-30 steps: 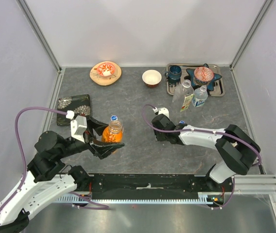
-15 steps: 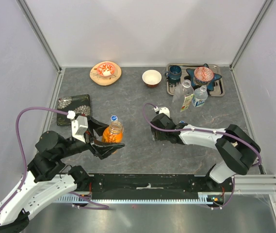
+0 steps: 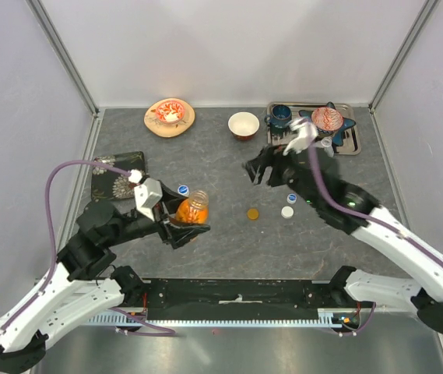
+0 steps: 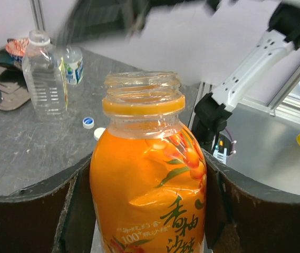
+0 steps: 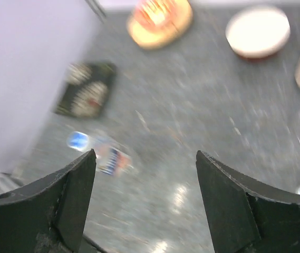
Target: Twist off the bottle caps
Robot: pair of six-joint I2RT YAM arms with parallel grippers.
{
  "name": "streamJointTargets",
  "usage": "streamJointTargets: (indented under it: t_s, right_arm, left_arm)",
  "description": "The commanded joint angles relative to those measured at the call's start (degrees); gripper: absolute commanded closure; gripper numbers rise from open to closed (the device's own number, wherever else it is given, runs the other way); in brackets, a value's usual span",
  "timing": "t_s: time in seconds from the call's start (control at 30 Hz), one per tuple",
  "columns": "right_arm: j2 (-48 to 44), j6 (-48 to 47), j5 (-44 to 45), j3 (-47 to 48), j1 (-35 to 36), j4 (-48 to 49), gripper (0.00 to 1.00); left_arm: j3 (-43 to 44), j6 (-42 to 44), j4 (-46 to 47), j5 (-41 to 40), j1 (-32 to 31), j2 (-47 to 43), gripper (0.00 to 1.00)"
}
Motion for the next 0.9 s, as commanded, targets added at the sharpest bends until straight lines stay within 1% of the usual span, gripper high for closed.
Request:
streamJointTargets:
  t_s: [0.0,0.03,0.07,0.17,0.3,0.57,0.77,0.87]
  right_arm:
    - [-6.4,-2.9,-9.1,8.4,0.2,-0.1,0.17]
    - [-6.8,-3.0,-12.2,9.9,0.2,0.4,0.17]
    - [-7.1,-2.6,-18.1,10.5,0.2,1.3,0.17]
    - [-8.1,-0.2,-25.1,10.9,0.1,2.7,0.16]
    - [-8.1,0.8,-28.8,9.9,0.3,2.9,0.15]
    - [-6.6,0.1,-28.8,7.3,1.6,2.4,0.14]
    - [-5.3,-0.1,-28.0,7.1,2.9,3.0,0.16]
    - [-4.2,-0.3,-27.7,7.3,3.9,3.0,0.18]
  left_arm:
    - [1.7,5.0,2.6,0.1,0.1,6.0,0.69]
    - [2.1,5.3,2.8,0.4,0.1,8.7,0.69]
    - [2.8,5.3,3.7,1.3,0.1,9.8,0.68]
    - [4.1,5.0,6.2,3.2,0.1,14.4,0.68]
    - [4.9,4.2,9.3,4.6,0.1,18.4,0.68]
    - [7.1,2.5,11.3,7.2,0.0,23.2,0.67]
    - [7.4,2.3,11.3,7.5,0.0,23.8,0.67]
    - [7.3,2.3,11.4,7.4,0.0,23.8,0.67]
